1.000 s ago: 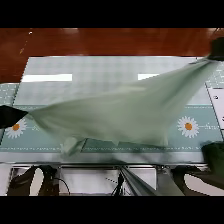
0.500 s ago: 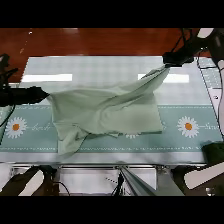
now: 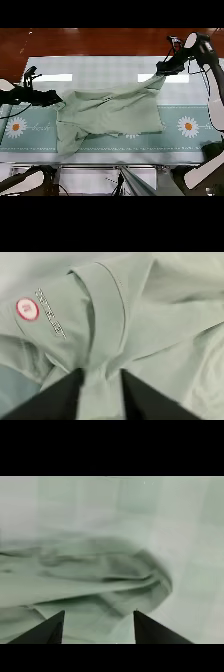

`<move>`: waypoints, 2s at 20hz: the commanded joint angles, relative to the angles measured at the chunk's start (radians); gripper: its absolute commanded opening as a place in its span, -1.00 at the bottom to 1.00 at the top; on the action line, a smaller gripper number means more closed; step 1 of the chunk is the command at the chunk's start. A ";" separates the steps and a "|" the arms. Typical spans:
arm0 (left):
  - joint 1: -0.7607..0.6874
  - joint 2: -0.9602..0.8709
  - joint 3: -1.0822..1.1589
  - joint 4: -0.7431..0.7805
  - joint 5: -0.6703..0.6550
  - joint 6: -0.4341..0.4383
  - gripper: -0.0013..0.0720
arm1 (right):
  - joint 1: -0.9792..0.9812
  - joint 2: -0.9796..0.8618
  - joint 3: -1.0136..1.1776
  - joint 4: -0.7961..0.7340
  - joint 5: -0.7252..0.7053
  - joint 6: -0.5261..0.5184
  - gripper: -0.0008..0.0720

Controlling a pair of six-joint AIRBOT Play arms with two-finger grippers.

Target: Fold the shirts.

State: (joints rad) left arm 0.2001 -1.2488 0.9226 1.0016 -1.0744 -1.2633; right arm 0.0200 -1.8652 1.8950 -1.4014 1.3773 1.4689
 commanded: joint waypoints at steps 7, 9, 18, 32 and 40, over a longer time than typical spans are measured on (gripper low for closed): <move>0.248 0.032 0.100 0.016 -0.468 -0.047 0.53 | -0.143 0.232 -0.001 -0.148 0.301 -0.052 0.43; 0.260 0.041 0.012 0.014 -0.458 -0.046 0.53 | -0.223 0.232 -0.018 -0.027 0.369 -0.053 0.43; 0.206 0.038 -0.248 0.011 -0.182 -0.003 0.54 | -0.368 0.265 -0.199 0.180 0.219 -0.120 0.35; 0.064 -0.088 -0.248 -0.052 -0.168 0.029 -0.92 | -0.507 0.302 -0.499 0.093 0.247 -0.131 0.35; 0.064 -0.043 -0.248 -0.052 -0.177 0.070 -0.92 | -0.550 0.439 -1.028 0.381 0.158 -0.290 0.37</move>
State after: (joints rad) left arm 0.2653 -1.3025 0.6754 0.9493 -1.2407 -1.2114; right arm -0.5388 -1.4479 1.0164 -1.0901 1.5635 1.2255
